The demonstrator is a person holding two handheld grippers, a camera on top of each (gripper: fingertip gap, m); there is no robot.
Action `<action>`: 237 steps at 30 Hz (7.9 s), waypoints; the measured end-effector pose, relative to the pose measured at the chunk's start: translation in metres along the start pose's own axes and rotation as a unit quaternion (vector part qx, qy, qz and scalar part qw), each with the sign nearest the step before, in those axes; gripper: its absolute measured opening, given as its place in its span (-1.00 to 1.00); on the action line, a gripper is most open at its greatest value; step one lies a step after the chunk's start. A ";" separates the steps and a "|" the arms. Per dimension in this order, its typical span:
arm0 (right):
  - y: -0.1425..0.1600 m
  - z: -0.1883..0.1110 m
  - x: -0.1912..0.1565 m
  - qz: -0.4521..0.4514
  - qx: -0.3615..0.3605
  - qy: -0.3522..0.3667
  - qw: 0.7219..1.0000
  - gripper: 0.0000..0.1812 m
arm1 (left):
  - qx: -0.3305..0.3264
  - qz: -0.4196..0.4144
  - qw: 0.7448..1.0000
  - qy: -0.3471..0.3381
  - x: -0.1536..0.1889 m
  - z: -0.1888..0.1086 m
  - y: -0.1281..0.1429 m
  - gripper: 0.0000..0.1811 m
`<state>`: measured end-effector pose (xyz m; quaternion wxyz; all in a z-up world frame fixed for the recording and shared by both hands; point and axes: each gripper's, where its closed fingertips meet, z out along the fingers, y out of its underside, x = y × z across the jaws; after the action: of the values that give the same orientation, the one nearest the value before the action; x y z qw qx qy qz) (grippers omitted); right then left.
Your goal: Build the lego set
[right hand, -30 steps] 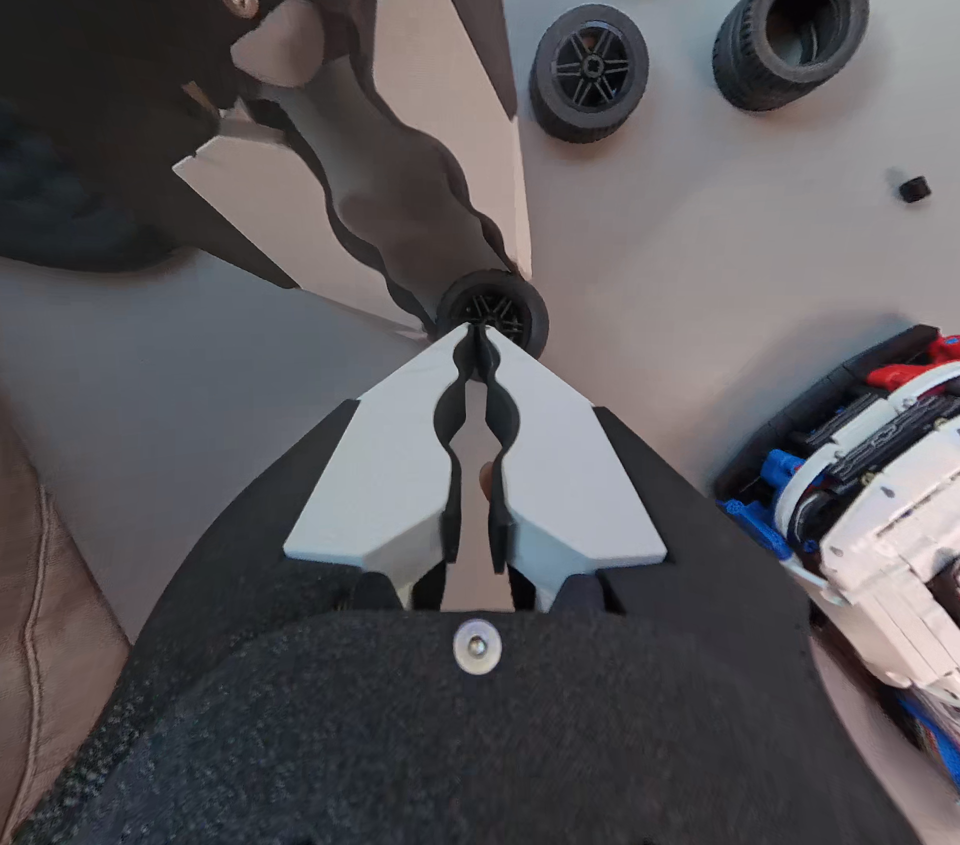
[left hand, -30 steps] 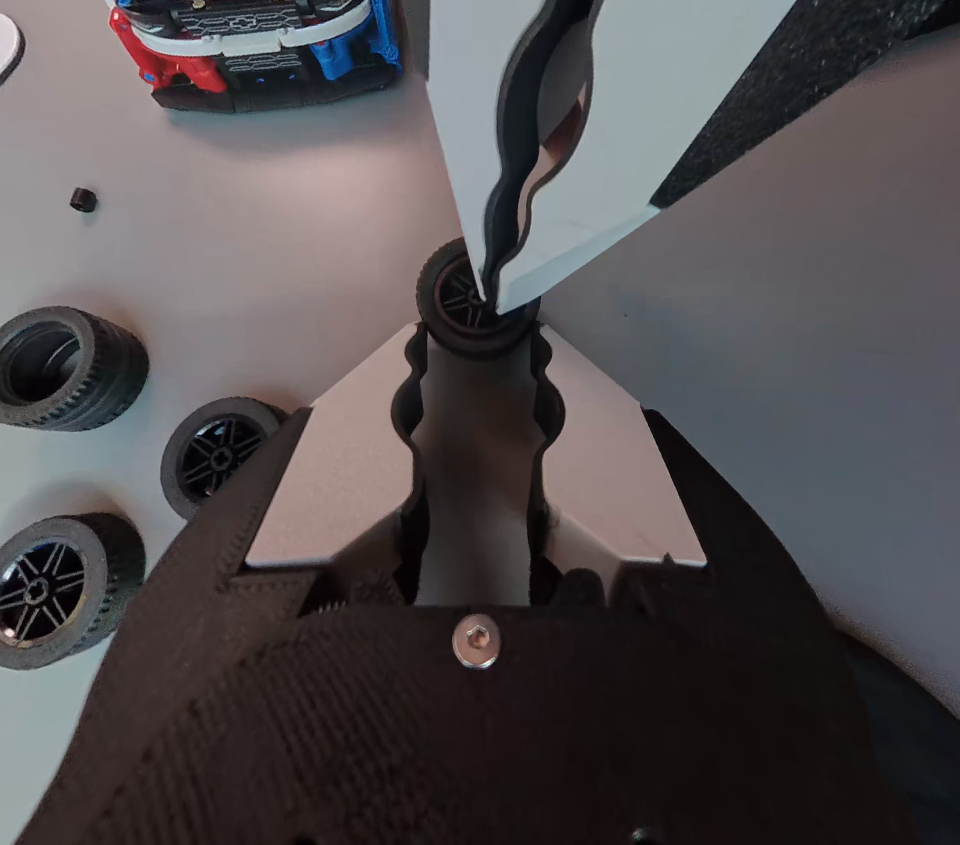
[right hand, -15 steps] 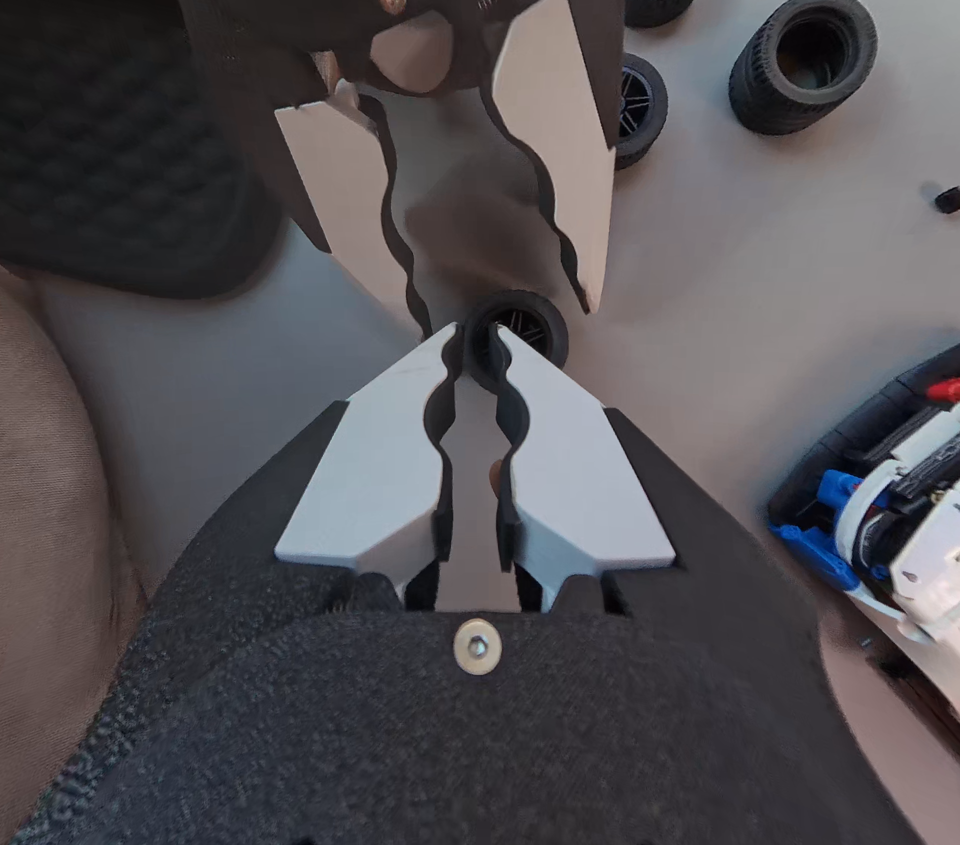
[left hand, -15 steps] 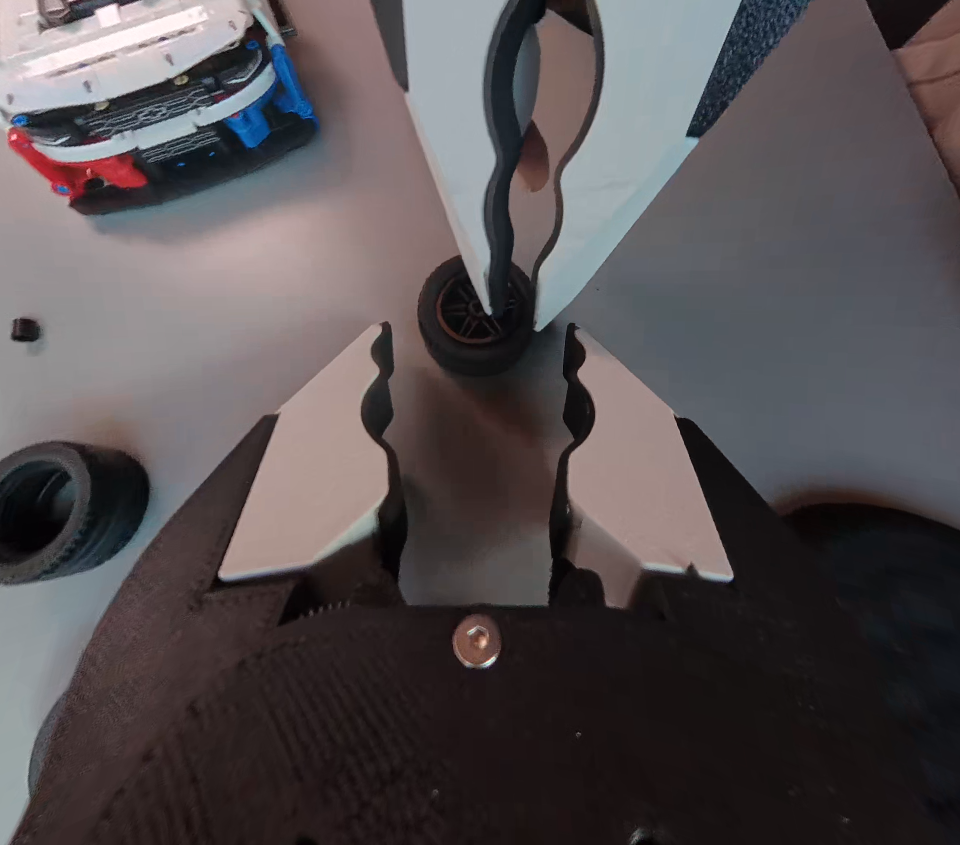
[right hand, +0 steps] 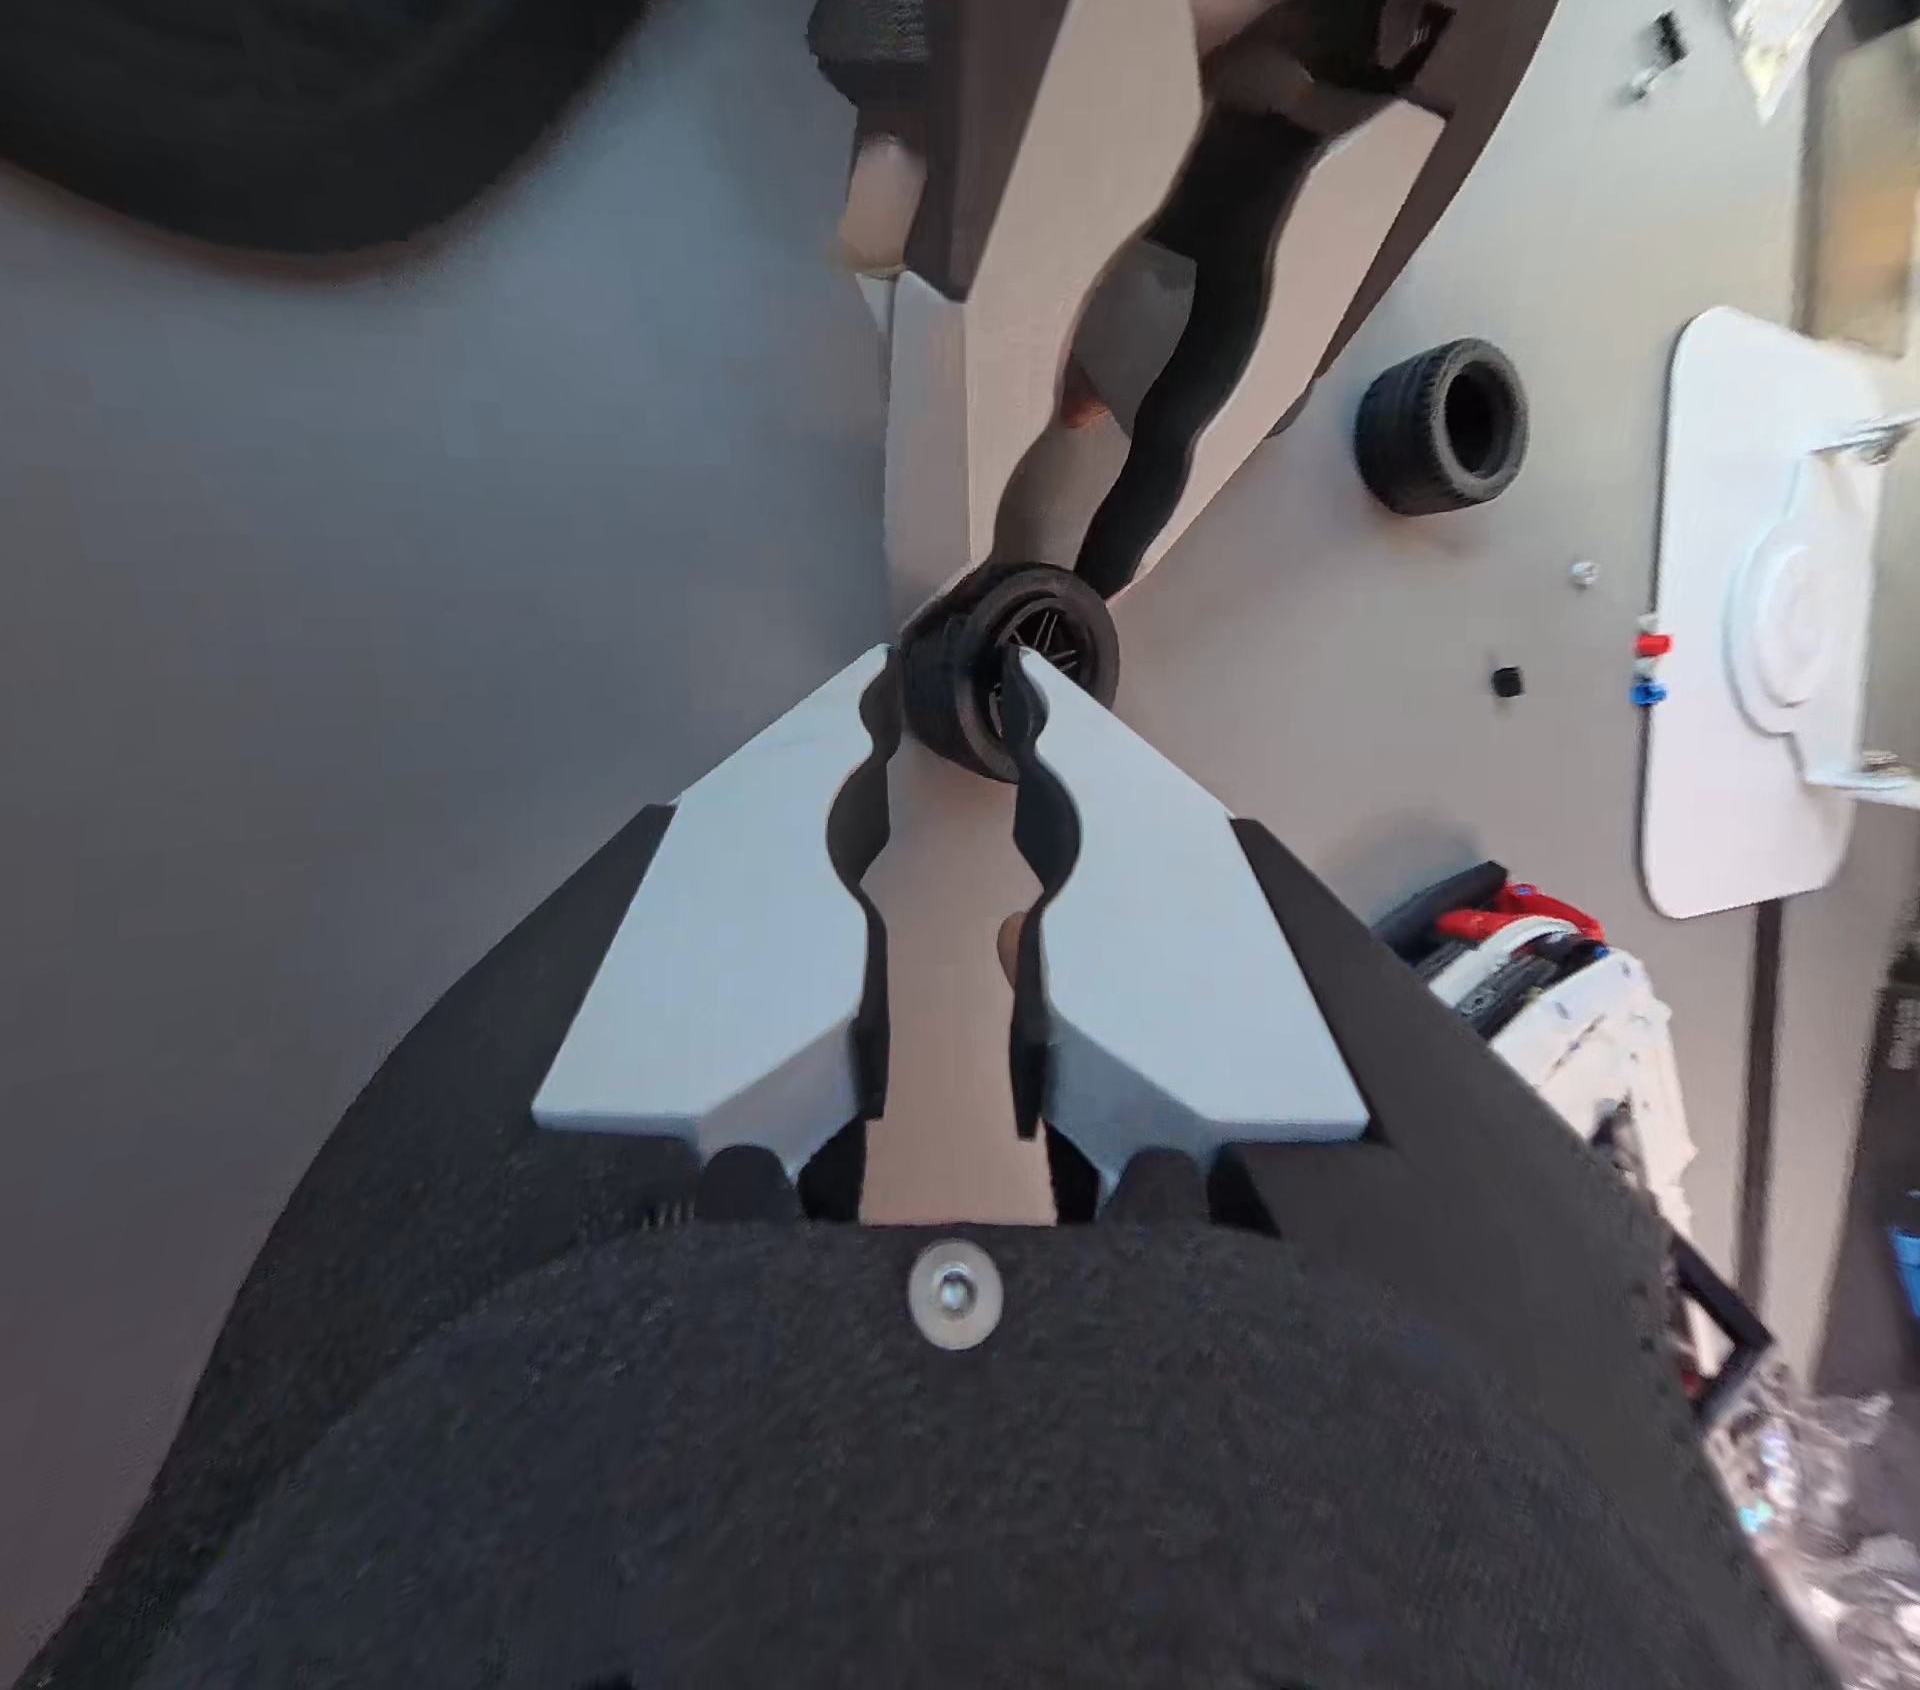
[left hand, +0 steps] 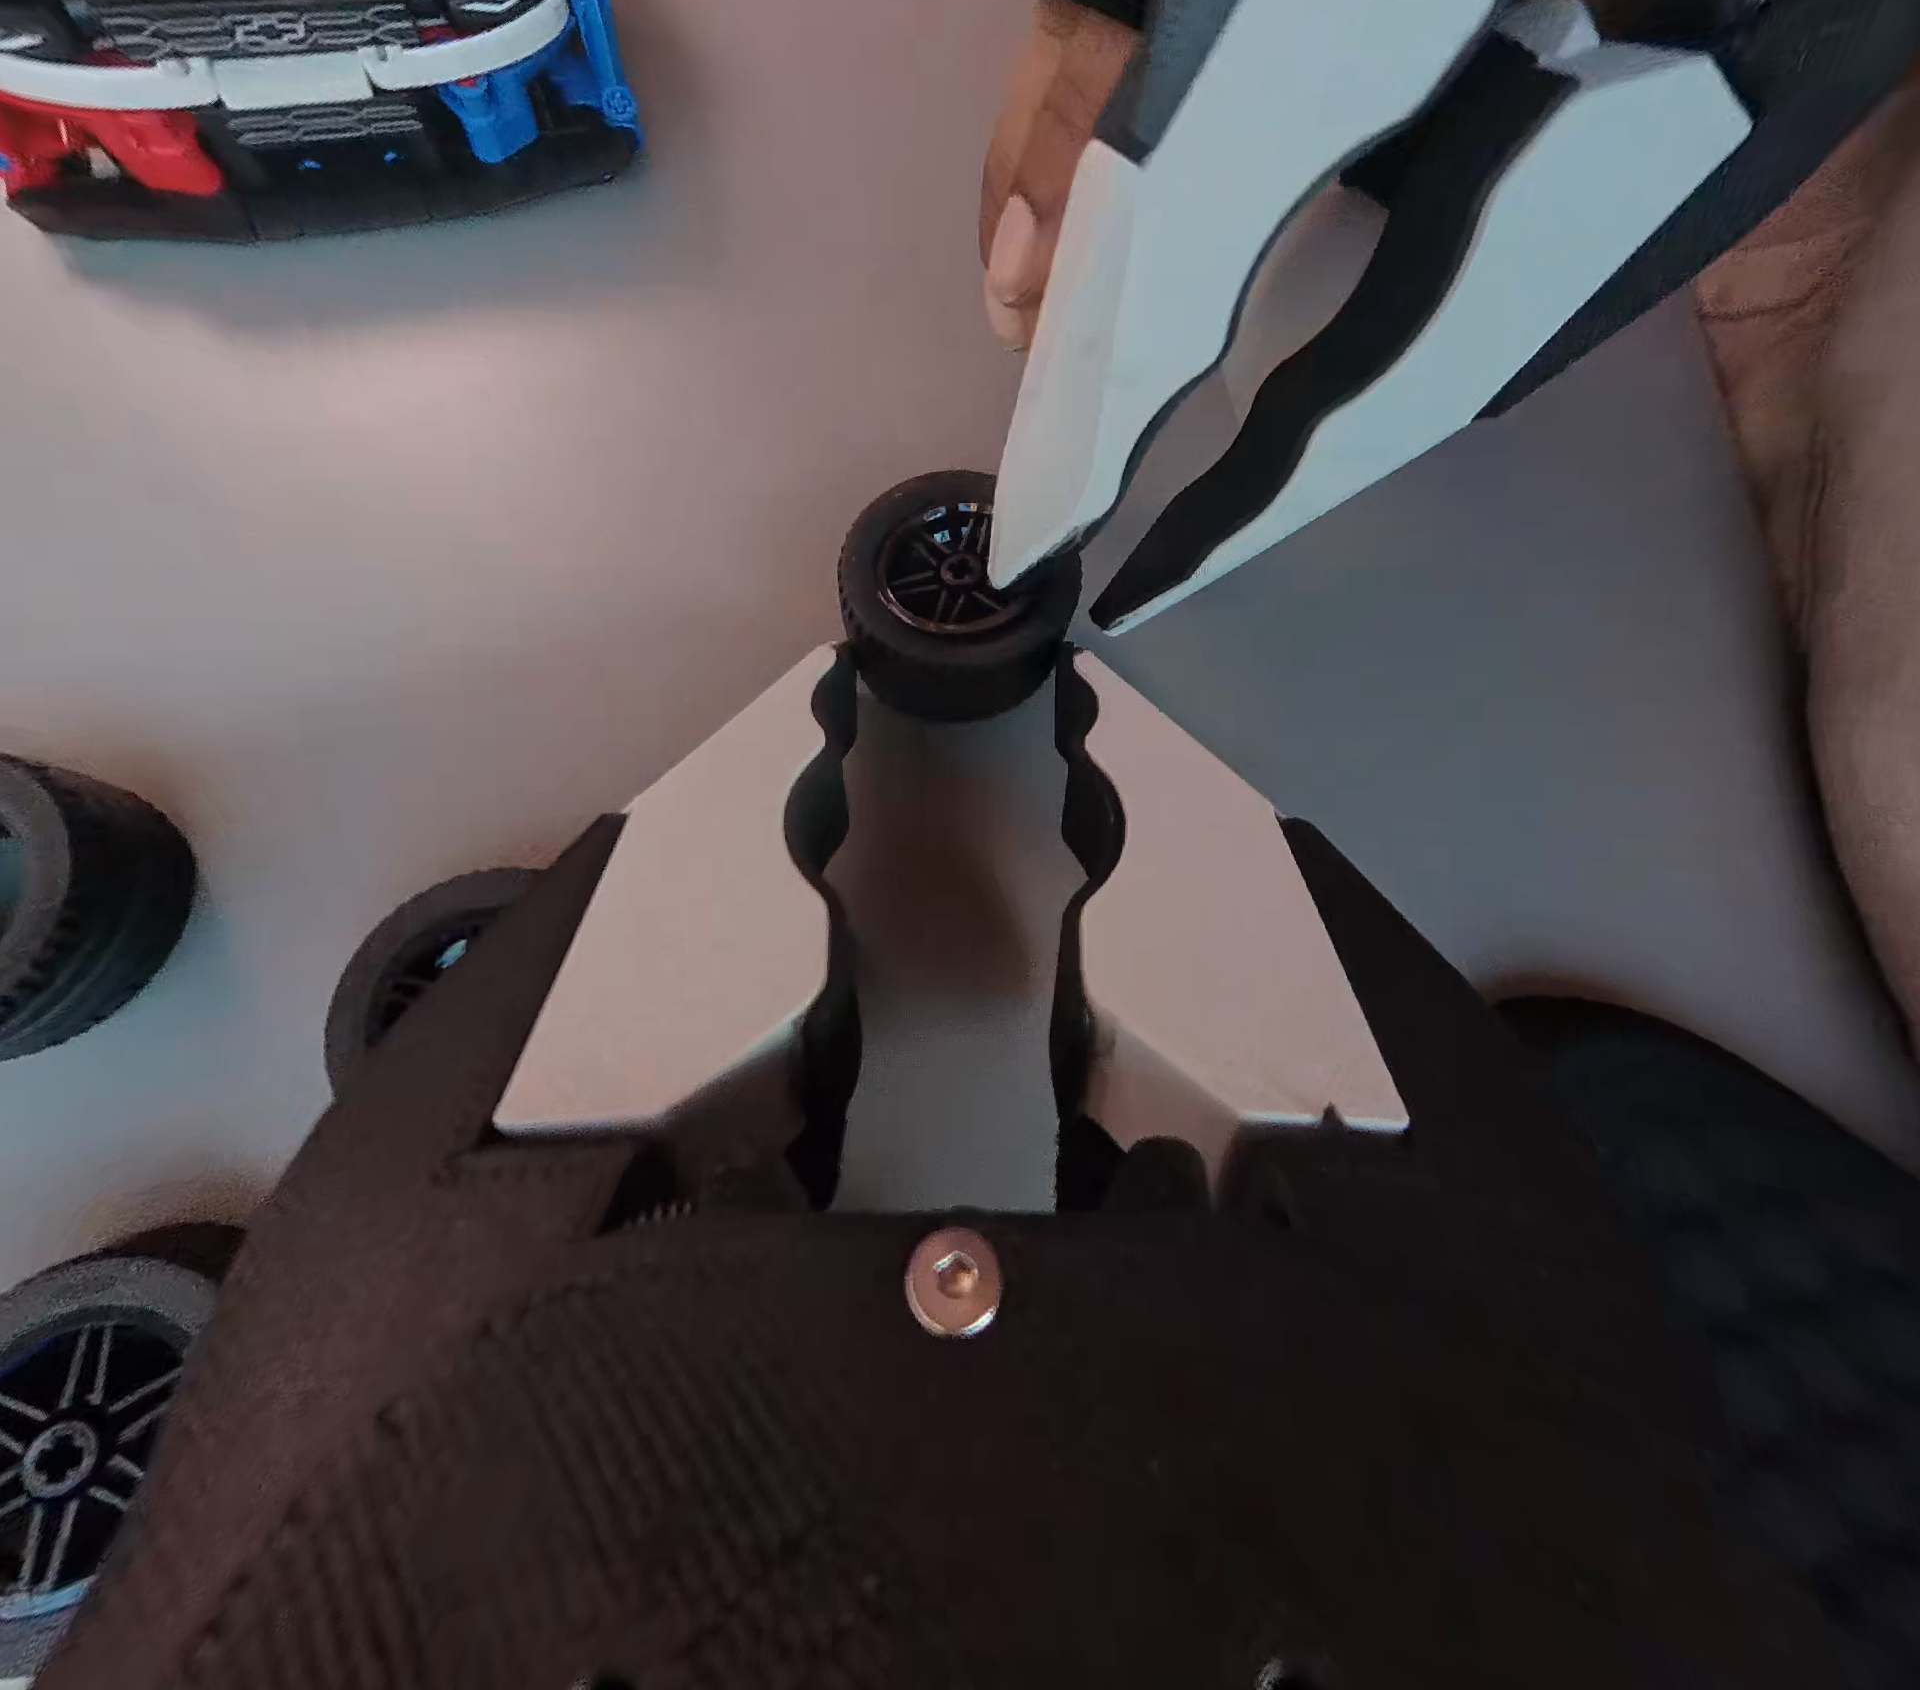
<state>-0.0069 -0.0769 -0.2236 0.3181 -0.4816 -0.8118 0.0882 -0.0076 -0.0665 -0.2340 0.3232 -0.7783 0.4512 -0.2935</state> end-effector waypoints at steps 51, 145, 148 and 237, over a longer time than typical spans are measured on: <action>-0.027 -0.066 0.038 0.117 0.375 -0.030 0.919 -0.75 | 0.216 0.008 0.976 -0.033 0.012 -0.020 -0.059 -0.74; -0.033 -0.073 0.025 0.245 0.441 -0.204 0.839 -0.74 | 0.316 0.057 0.947 0.010 0.037 -0.051 -0.077 -0.72; -0.032 -0.071 0.026 0.254 0.438 -0.207 0.837 -0.74 | 0.313 0.019 0.949 0.033 0.036 -0.050 -0.076 -0.75; -0.042 -0.066 0.042 0.332 0.429 -0.193 0.818 -0.75 | 0.253 -0.055 0.965 0.045 0.025 -0.041 -0.071 -0.76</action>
<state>-0.0121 -0.0742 -0.1352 0.2805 -0.5098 -0.5278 0.6187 0.0081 -0.0716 -0.1500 0.4722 -0.6809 0.3332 -0.4499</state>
